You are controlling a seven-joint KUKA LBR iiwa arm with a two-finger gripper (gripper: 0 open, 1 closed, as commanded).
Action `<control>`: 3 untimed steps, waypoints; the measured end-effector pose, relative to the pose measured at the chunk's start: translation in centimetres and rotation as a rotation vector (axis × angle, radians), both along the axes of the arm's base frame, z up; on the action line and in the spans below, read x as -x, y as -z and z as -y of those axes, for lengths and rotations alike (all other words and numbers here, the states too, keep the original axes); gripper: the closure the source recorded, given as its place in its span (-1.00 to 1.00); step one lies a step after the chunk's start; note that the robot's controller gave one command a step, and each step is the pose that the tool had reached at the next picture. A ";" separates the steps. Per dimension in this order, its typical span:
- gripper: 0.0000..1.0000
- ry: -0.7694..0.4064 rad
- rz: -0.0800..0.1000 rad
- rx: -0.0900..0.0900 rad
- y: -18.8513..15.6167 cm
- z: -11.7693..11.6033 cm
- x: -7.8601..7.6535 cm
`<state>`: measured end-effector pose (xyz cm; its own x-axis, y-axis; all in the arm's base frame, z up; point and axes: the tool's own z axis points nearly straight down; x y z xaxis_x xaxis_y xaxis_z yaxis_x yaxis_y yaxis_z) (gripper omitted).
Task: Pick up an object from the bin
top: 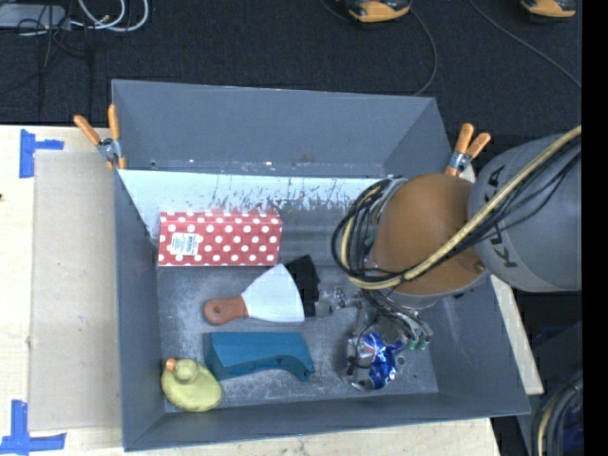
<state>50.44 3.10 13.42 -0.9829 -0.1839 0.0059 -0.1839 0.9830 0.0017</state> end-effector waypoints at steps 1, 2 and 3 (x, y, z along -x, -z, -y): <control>-1.00 0.103 0.000 0.002 0.1 -3.9 0.1; -1.00 0.167 0.000 0.000 6.0 -7.9 1.3; 1.00 0.130 0.004 0.004 6.4 -8.6 1.4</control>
Offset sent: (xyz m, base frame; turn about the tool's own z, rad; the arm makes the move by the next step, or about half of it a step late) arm -0.0150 0.0820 -0.0642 0.1711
